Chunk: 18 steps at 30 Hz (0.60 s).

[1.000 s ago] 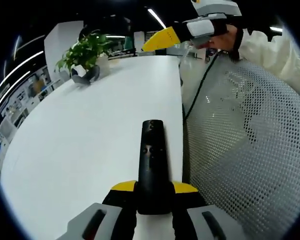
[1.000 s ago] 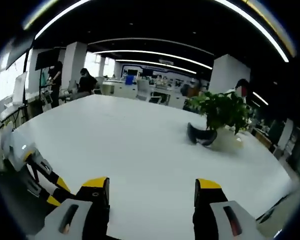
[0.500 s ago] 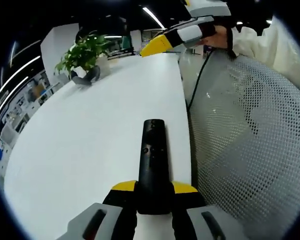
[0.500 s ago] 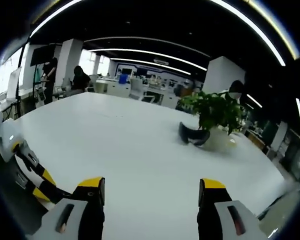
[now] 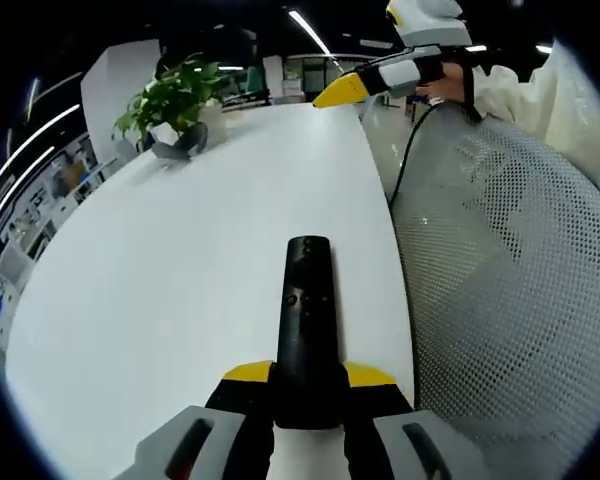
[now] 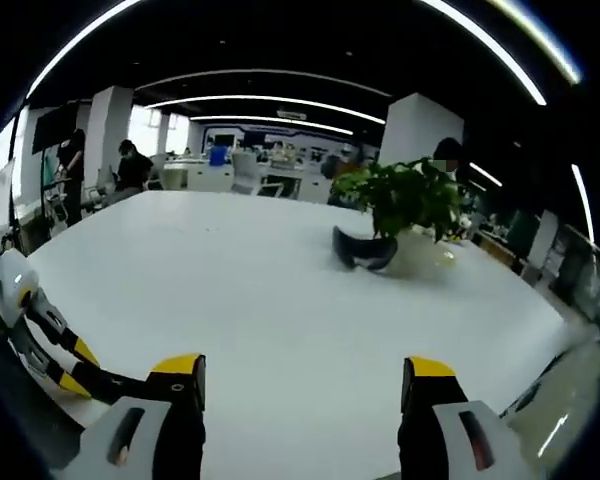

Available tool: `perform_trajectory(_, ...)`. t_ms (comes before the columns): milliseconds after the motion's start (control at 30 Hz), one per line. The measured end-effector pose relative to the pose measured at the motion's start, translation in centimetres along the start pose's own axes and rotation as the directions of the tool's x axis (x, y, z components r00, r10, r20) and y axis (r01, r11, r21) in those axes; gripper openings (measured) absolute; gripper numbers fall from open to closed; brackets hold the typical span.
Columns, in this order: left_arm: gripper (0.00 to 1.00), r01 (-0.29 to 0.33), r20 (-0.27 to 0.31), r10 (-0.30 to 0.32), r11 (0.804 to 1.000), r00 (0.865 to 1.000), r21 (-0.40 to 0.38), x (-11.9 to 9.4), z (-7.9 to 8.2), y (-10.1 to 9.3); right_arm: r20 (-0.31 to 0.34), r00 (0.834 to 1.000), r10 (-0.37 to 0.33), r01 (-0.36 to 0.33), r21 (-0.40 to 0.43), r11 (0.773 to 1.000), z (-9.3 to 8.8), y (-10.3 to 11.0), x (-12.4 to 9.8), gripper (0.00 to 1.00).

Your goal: Press the specified remote control buttons in sequence, fully releasing each button before pressing the next.

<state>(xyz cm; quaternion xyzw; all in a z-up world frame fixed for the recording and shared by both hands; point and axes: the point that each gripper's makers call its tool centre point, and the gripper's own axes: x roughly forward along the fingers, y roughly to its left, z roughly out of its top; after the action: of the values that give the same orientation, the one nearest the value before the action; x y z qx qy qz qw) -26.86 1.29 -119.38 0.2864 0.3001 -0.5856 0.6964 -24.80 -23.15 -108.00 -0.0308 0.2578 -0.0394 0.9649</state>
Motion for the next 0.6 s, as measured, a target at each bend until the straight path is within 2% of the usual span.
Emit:
perform_trajectory(33,0.24,-0.001,-0.002,0.001,1.0,1.0,0.004,0.0,-0.1,0.4,-0.015,1.0,-0.013,0.014,0.032,0.999,-0.4,-0.7,0.0,0.81)
perform_trajectory(167,0.24,-0.01,-0.01,0.01,1.0,1.0,0.001,-0.5,-0.3,1.9,-0.009,0.999,-0.035,0.035,0.065,0.997,-1.1,-2.2,0.0,0.8)
perform_trajectory(333,0.24,-0.007,-0.009,0.007,1.0,1.0,-0.017,-0.8,-0.7,3.5,-0.029,1.0,0.008,-0.006,0.082,0.997,-1.8,-1.5,0.4,0.85)
perform_trajectory(500,0.24,0.023,-0.021,-0.023,0.999,1.0,-0.038,-0.9,-1.1,4.9,-0.024,1.0,0.017,-0.015,0.07,0.997,-1.7,-1.4,0.5,0.88)
perform_trajectory(600,0.24,0.019,-0.022,-0.02,0.999,1.0,-0.03,-0.8,-1.1,6.1,-0.073,0.997,0.03,-0.024,0.079,0.997,-2.5,-1.2,0.8,0.89)
